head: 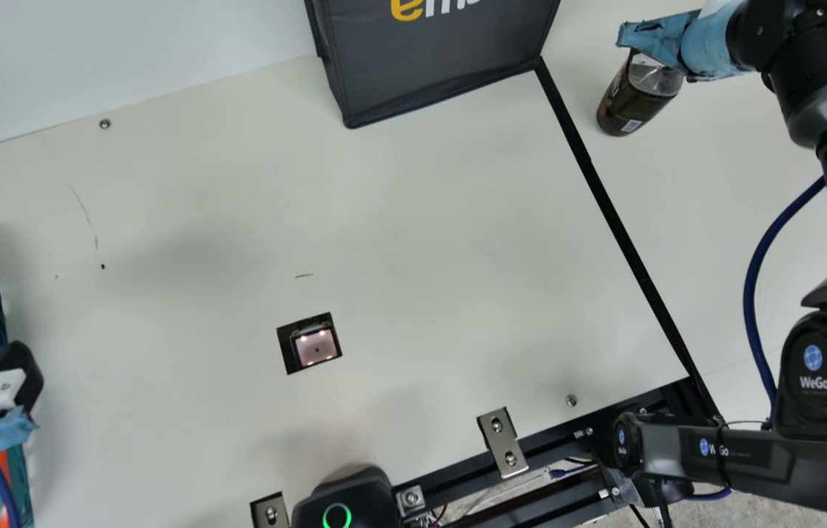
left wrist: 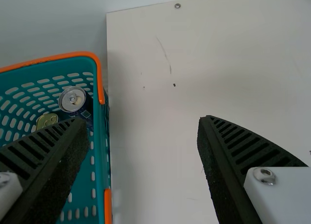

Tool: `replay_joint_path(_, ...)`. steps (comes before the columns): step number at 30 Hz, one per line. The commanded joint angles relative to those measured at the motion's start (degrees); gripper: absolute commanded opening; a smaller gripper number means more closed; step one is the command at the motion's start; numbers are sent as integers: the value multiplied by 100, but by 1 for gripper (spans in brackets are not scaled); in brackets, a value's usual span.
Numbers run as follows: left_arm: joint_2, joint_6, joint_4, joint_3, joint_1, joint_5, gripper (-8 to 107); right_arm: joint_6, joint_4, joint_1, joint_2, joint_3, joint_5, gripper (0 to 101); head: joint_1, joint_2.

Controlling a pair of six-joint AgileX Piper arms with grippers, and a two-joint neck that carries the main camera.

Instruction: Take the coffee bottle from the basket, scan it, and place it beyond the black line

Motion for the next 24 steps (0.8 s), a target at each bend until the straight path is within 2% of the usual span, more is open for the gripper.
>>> replay_joint_path(1,0,0,0,0,0,0,90,25,-13,7,16,18,-14,15,-157,-13)
replay_joint_path(24,0,0,0,0,0,0,90,134,-90,64,79,-10,-90,91,-157,-13)
